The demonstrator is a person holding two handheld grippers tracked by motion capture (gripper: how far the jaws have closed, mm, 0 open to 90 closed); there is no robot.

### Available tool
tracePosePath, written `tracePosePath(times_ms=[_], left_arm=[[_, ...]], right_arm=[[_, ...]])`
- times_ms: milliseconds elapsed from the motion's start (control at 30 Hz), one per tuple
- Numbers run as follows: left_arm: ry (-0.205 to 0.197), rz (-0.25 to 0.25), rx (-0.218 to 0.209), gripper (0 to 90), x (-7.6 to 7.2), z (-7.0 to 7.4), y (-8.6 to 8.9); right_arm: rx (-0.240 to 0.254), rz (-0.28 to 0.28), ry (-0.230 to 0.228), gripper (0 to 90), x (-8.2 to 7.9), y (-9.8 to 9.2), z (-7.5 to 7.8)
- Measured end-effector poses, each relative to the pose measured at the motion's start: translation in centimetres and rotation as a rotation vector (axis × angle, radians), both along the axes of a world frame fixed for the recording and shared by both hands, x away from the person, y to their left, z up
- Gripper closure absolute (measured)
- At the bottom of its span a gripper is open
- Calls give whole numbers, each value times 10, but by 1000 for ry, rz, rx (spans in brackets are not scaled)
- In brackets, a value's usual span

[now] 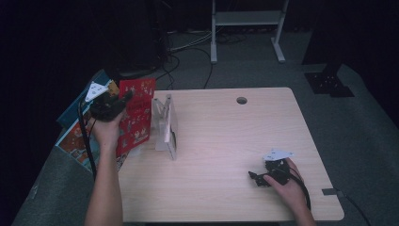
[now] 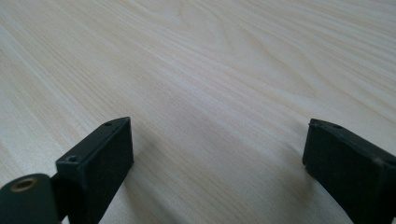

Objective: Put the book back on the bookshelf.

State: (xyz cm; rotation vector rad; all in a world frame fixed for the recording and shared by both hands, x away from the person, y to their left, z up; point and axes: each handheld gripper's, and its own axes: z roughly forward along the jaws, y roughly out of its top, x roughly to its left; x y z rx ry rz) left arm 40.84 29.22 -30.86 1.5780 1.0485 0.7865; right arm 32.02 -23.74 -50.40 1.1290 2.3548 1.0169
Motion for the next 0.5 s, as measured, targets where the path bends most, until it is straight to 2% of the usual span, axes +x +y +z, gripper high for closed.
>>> tracePosePath(times_ms=[167,333,400,500], left_arm=[[0,4,10,795,0,-4,0],[-5,7,-7,795,-2,-8,3],[-1,7,-7,795,-3,-8,4],[28,1,12,795,-6,-5,5]], right_arm=[[-2,4,0,75,0,0,0],[-2,4,0,76,0,0,0],[-2,4,0,76,0,0,0],[-2,2,-1,76,0,0,0]])
